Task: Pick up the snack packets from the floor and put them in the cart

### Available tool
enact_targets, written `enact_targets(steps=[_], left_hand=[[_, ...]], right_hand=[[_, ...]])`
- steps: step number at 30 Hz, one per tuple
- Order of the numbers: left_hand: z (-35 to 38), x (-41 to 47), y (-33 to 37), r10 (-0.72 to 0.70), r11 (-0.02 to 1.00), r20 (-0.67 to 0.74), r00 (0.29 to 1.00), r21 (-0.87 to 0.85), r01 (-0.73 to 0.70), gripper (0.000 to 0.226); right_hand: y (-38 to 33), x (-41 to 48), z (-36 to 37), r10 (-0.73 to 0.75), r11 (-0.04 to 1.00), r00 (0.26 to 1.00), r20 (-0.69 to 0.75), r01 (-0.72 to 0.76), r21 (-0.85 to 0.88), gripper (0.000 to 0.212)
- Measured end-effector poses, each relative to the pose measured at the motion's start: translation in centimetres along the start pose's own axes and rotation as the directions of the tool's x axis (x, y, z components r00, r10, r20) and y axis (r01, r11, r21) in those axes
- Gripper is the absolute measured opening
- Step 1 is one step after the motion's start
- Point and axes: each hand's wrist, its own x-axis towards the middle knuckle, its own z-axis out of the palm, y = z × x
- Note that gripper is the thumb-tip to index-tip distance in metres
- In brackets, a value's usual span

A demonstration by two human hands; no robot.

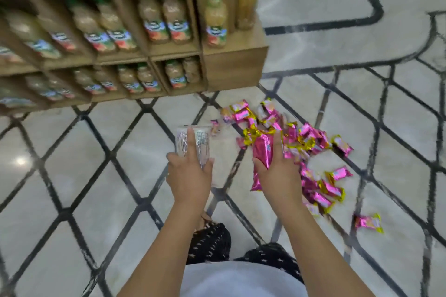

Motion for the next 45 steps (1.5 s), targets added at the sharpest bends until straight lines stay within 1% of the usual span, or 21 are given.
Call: enact_targets(steps=[4,7,12,14,18,20,22,27,29,31,32,35,37,39,41,43,45], left_hand=[[-3.7,3.4,-7.0,-0.168,0.983,-0.073,0.983,-0.084,0.161,0.089],[-5.9,4.9,-11.5,-0.301,0.945,-0.123,0.946,-0.17,0.279,0.091],[-7.8,6.5,-17.5,-0.496,0.849,-0.147,0.856,-0.286,0.443,0.093],[-8.5,7.4,-19.4,-0.562,0.803,-0.136,0.816,-0.329,0.498,0.094],[-10.8,11.1,-23.4,-0.691,0.691,-0.144,0.708,-0.421,0.588,0.093],[-12.1,13.7,-25.4,-0.733,0.648,-0.169,0.659,-0.467,0.601,0.094],[-13.5,16.6,-27.2,-0.766,0.615,-0.188,0.614,-0.493,0.615,0.094],[-17.4,22.0,-30.9,-0.85,0.505,-0.171,0.498,-0.535,0.678,0.093],[-18.8,23.1,-32.0,-0.874,0.471,-0.181,0.452,-0.547,0.692,0.094],[-20.3,23.8,-33.0,-0.9,0.425,-0.186,0.395,-0.582,0.693,0.094],[-20.8,23.8,-33.6,-0.914,0.395,-0.183,0.363,-0.606,0.691,0.094],[-22.6,23.8,-35.7,-0.94,0.338,-0.192,0.282,-0.645,0.686,0.093],[-23.5,23.7,-37.7,-0.955,0.296,-0.193,0.225,-0.671,0.68,0.092],[-24.3,23.6,-40.4,-0.97,0.242,-0.18,0.161,-0.706,0.666,0.092],[-25.1,23.7,-43.9,-0.982,0.186,-0.148,0.113,-0.734,0.653,0.092],[-26.2,24.1,-47.9,-0.99,0.137,-0.114,0.078,-0.765,0.629,0.092],[-28.1,24.7,-52.6,-0.99,0.137,-0.119,0.069,-0.784,0.606,0.091]], right_hand=[[-8.0,1.2,3.9,-0.172,0.985,0.983,0.062,0.173,-0.01,0.084],[-12.8,2.2,6.5,-0.265,0.961,0.954,0.137,0.274,-0.047,0.084],[-20.2,3.4,9.9,-0.435,0.887,0.862,0.262,0.46,-0.039,0.084],[-23.0,3.9,11.1,-0.468,0.857,0.826,0.314,0.511,-0.067,0.084],[-29.5,6.4,13.7,-0.506,0.814,0.767,0.395,0.577,-0.076,0.084],[-33.7,8.1,14.8,-0.531,0.783,0.729,0.432,0.617,-0.079,0.084],[-38.1,10.1,16.1,-0.57,0.738,0.677,0.466,0.671,-0.073,0.083],[-49.6,15.0,18.3,-0.638,0.645,0.566,0.522,0.763,-0.037,0.081],[-53.7,15.9,19.1,-0.669,0.593,0.507,0.544,0.805,-0.021,0.081],[-57.5,16.0,20.1,-0.688,0.518,0.432,0.583,0.855,-0.022,0.081],[-59.2,15.7,20.8,-0.692,0.486,0.4,0.6,0.874,-0.022,0.081],[-64.1,13.7,22.9,-0.698,0.432,0.314,0.643,0.902,0.029,0.082],[-66.8,11.8,24.6,-0.697,0.366,0.244,0.674,0.93,0.041,0.081],[-69.1,9.9,26.5,-0.684,0.317,0.191,0.704,0.947,0.051,0.08],[-71.6,8.1,28.7,-0.659,0.306,0.163,0.734,0.95,0.064,0.079],[-74.4,6.4,31.1,-0.642,0.305,0.153,0.751,0.95,0.067,0.08],[-77.9,4.2,33.6,-0.654,0.289,0.139,0.744,0.954,0.075,0.081]])
